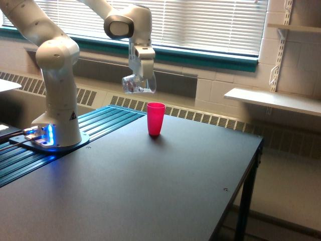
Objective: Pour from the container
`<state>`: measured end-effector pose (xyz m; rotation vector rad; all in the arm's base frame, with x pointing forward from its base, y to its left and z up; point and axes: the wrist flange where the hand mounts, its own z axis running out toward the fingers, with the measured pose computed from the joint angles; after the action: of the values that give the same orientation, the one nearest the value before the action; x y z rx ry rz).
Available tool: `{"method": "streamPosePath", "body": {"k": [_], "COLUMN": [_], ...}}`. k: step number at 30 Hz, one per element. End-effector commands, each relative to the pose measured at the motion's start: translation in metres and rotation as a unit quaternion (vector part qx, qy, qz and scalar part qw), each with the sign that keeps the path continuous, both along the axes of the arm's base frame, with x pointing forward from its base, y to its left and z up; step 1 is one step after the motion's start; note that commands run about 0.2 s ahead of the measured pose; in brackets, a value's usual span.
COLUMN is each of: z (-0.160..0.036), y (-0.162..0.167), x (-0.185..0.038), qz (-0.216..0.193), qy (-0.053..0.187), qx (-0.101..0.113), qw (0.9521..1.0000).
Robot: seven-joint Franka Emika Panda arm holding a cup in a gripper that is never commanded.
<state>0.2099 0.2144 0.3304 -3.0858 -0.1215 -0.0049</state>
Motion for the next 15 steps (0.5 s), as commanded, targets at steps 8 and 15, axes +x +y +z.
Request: {"method": "streamPosePath", "body": {"k": [8, 15], "z": [-0.031, -0.029], "y": [0.005, 0.018], "x": [0.006, 0.016], "qz": [-0.012, -0.028], "qy": [0.023, 0.033], "qx": [-0.026, -0.025], "qw": [0.9993, 0.9988]}}
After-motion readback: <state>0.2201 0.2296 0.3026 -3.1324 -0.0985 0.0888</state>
